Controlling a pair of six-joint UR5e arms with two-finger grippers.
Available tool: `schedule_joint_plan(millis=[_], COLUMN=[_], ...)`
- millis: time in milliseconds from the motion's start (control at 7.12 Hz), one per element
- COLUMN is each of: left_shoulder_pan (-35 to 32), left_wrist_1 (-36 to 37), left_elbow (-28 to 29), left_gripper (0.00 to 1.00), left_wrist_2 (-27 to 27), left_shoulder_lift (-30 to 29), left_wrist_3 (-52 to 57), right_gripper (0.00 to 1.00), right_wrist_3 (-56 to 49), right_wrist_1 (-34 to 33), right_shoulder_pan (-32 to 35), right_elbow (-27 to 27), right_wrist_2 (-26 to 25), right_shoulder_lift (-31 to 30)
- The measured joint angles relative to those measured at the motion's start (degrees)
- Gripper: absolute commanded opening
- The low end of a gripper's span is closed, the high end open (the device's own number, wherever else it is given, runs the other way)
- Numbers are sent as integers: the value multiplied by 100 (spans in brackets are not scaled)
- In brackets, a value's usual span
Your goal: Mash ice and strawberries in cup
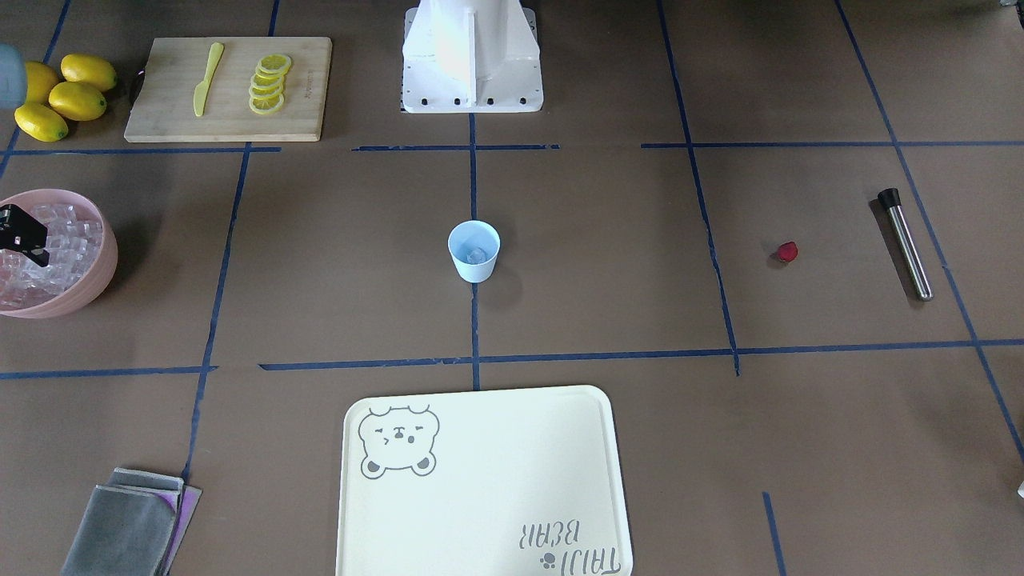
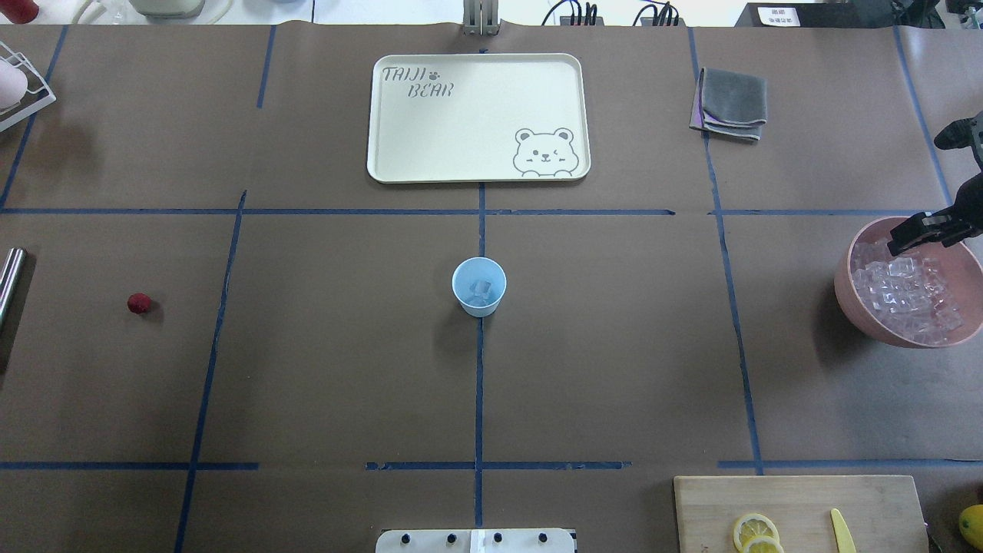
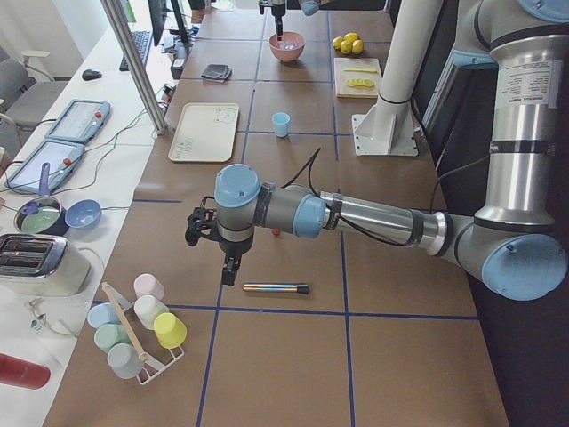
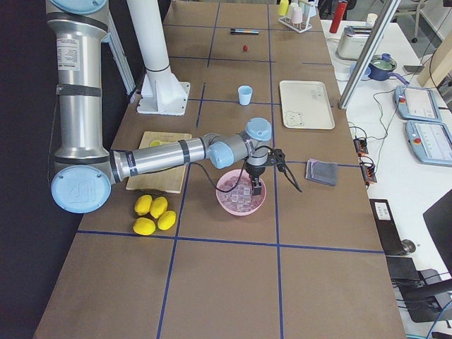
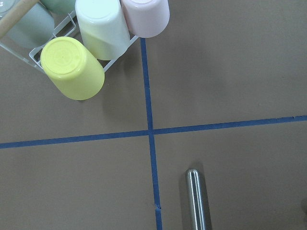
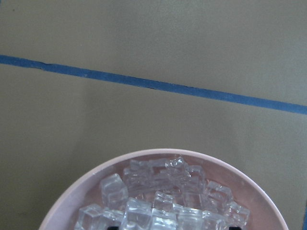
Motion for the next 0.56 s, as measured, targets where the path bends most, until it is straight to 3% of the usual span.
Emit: schedule_joint_plan(millis=[562], left_shoulder_pan=[-2], left_wrist_1=[0], left_elbow=[-1], left_gripper=[100], left_wrist_2=[-3], left_shoulder_lift=[9], left_wrist_3=[0], right_gripper=[69], right_wrist_3=[-7], right_wrist_1=[-20], right_shoulder_pan=[-276], right_elbow=[-43], right_wrist_2=[-11], right_shoulder_lift=[-11])
